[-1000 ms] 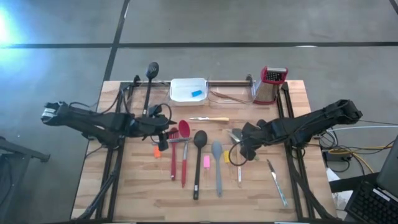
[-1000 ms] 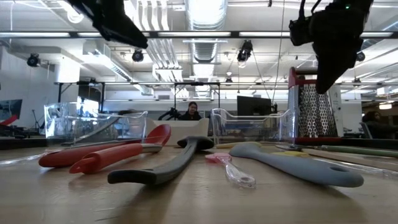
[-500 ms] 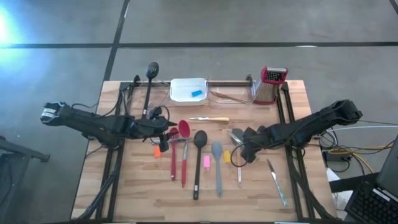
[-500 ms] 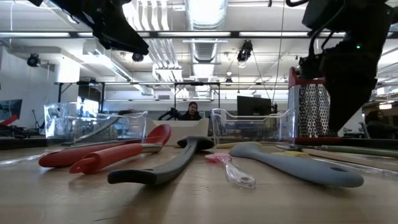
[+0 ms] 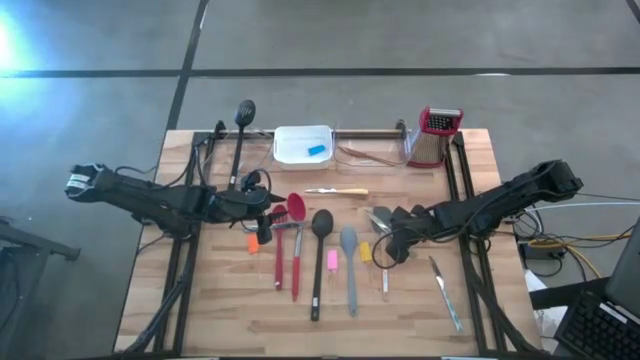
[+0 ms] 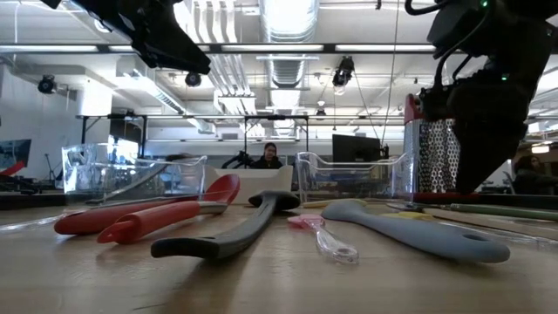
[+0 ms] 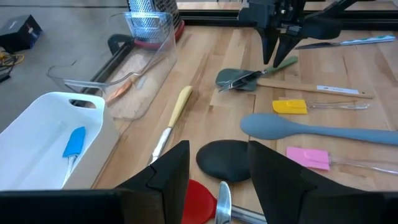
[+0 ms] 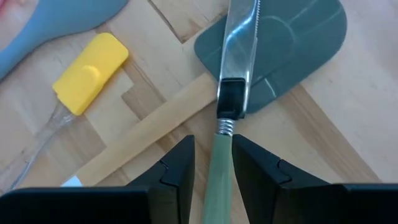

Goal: Pick & Place Kitchen Items
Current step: Put the green knife into the right transparent bin, then put the black serving spoon into the left transparent bin

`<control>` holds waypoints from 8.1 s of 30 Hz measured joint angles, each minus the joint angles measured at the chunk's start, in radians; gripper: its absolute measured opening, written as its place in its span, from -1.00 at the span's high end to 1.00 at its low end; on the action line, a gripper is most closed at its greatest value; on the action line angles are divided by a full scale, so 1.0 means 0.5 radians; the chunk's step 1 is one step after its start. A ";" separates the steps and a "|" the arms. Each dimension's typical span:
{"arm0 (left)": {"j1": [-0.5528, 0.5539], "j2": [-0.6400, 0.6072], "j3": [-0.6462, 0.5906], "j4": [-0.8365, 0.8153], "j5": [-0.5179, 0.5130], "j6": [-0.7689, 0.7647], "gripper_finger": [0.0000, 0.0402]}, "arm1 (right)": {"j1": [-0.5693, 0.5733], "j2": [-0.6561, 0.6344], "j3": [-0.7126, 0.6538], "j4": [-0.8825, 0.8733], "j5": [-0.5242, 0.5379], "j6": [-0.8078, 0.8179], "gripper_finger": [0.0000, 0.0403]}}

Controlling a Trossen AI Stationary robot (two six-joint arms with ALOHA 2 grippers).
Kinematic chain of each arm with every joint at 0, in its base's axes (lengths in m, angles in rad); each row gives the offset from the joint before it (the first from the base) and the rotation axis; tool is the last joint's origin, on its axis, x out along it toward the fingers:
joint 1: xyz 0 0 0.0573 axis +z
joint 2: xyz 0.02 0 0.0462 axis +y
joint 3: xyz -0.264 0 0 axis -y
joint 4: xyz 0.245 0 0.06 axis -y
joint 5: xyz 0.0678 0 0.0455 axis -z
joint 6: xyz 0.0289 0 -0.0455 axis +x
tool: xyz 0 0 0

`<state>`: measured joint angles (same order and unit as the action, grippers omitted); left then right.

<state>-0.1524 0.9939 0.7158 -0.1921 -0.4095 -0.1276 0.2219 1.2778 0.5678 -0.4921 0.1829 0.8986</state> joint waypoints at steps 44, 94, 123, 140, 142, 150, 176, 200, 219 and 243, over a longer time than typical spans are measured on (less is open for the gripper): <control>0.000 0.001 -0.001 0.009 0.000 0.039 0.17 | 0.001 -0.003 -0.230 0.197 0.121 -0.069 0.64; 0.000 0.002 -0.002 0.009 0.000 0.037 0.17 | -0.001 0.122 -0.298 0.384 0.188 -0.169 0.81; 0.000 0.002 -0.002 0.010 0.001 0.037 0.16 | -0.652 -0.109 0.642 -0.357 0.207 -1.224 0.81; 0.001 0.002 -0.002 0.010 0.001 0.038 0.17 | -1.541 0.118 1.262 -0.464 -0.130 -1.800 0.81; 0.000 0.002 -0.002 0.010 0.001 0.038 0.16 | -1.601 0.213 1.320 -0.489 -0.176 -1.881 0.81; 0.001 0.002 -0.002 0.010 0.001 0.038 0.17 | -1.736 0.656 1.634 -0.739 -0.233 -2.141 0.81; 0.001 0.002 -0.002 0.012 0.000 0.082 0.17 | -1.939 1.261 1.759 -0.787 -0.339 -2.440 0.81; 0.001 0.002 -0.002 0.011 -0.001 0.084 0.17 | -2.008 1.548 1.762 -0.701 -0.452 -2.487 0.78; 0.001 0.002 -0.002 0.012 -0.001 0.083 0.17 | -2.007 1.511 1.835 -0.681 -0.443 -2.319 0.35; 0.001 0.002 -0.002 0.000 -0.001 -0.048 0.17 | -1.615 0.748 1.857 -1.115 -0.487 -1.948 0.66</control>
<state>-0.1520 0.9947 0.7147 -0.1923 -0.4099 -0.1515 -0.5856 1.6515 1.4964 -1.0496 -0.0606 -0.0756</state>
